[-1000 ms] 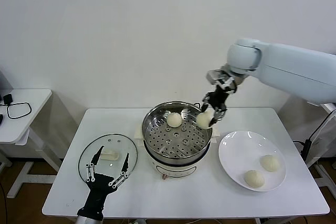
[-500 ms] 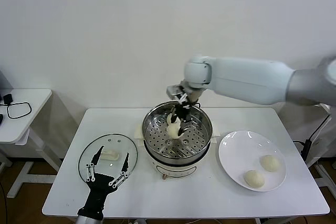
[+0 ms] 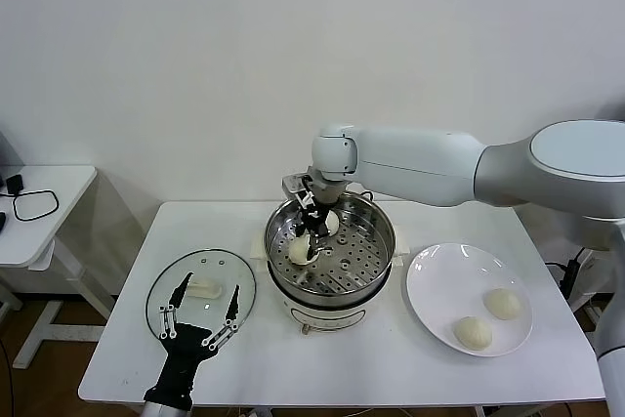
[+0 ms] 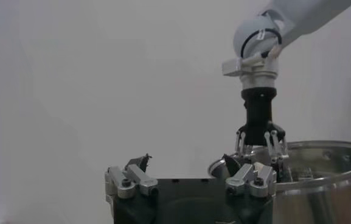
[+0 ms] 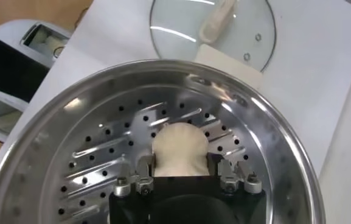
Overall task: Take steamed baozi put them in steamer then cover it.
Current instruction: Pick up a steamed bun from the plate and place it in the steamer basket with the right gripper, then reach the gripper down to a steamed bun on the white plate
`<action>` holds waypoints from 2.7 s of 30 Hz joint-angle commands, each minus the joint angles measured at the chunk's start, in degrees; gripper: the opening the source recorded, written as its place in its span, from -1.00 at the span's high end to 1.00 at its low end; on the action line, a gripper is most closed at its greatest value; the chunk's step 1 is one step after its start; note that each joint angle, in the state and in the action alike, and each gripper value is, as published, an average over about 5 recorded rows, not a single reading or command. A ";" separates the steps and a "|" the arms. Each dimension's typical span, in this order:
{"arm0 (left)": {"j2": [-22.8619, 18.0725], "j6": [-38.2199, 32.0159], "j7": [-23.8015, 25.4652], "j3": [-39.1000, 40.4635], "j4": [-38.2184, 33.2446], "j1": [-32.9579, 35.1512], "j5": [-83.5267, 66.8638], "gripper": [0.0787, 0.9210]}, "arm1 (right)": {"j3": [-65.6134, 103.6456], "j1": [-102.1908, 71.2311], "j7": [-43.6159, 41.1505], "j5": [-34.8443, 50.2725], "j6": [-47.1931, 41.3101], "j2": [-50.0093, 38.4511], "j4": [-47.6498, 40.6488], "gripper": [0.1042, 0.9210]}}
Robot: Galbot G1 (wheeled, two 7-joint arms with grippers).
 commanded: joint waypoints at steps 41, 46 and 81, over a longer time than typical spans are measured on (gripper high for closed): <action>0.10 -0.32 -0.12 1.42 0.77 0.22 1.53 -0.77 | 7.53 -7.18 -16.34 -25.42 15.18 -51.95 16.28 -0.76; -0.14 -0.25 -0.23 1.39 0.75 0.32 1.61 -0.77 | 12.16 -15.88 -12.39 -27.52 14.53 -51.80 15.36 -0.76; -1.06 -0.76 -0.65 0.82 2.29 0.86 1.96 -0.77 | 20.05 -27.32 -10.27 -28.13 12.71 -45.43 9.21 -0.67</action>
